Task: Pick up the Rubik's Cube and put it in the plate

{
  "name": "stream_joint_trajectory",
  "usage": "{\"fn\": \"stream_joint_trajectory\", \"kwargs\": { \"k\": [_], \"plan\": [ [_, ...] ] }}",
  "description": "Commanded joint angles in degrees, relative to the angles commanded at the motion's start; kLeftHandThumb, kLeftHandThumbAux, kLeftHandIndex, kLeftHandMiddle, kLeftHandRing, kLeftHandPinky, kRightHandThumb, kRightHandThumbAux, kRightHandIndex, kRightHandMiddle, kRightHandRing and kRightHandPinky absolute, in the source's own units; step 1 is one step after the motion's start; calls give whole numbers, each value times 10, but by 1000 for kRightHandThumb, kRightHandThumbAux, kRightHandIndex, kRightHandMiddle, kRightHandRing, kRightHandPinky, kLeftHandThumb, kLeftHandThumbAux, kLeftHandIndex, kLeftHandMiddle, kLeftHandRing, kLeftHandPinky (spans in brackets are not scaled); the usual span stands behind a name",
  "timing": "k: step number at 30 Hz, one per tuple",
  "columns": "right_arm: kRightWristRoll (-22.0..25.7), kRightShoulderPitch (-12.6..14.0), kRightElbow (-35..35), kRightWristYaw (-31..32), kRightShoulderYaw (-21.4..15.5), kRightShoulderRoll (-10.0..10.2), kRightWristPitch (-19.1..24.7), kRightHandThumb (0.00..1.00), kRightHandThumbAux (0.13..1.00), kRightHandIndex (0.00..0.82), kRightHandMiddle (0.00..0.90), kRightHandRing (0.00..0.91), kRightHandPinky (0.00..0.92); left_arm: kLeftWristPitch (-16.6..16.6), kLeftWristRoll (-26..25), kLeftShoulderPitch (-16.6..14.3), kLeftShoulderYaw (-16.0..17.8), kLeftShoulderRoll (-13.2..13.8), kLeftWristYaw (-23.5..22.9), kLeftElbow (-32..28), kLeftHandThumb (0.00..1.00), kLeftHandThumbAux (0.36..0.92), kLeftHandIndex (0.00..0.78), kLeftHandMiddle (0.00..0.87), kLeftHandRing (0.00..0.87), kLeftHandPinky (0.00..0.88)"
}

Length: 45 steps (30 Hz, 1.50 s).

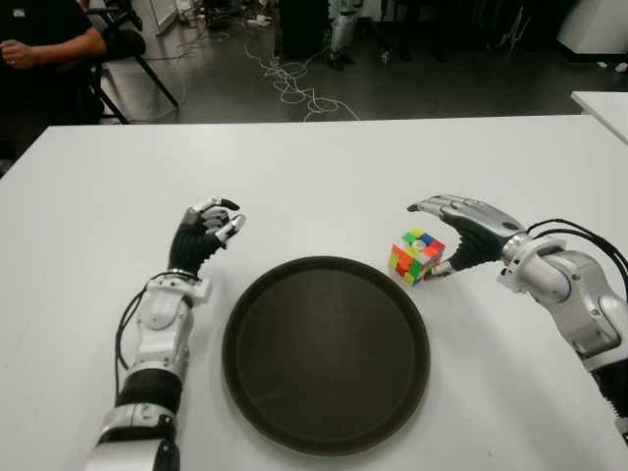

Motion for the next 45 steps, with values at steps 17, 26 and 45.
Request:
{"fn": "stream_joint_trajectory", "kwargs": {
  "k": [17, 26, 45],
  "plan": [
    [0, -3, 3, -4, 2, 3, -2, 0, 737, 63, 80, 69, 57, -5, 3, -1, 0, 0, 5, 3, 690, 717, 434, 756, 762, 734],
    [4, -7, 17, -4, 5, 4, -11, 0, 740, 75, 87, 79, 72, -5, 3, -1, -2, 1, 0, 1, 689, 717, 434, 756, 761, 735],
    [14, -21, 45, 16, 21, 6, -20, 0, 749, 88, 100, 89, 81, 1, -3, 0, 0, 0, -3, -3, 690, 717, 434, 759, 762, 735]
  ]
}}
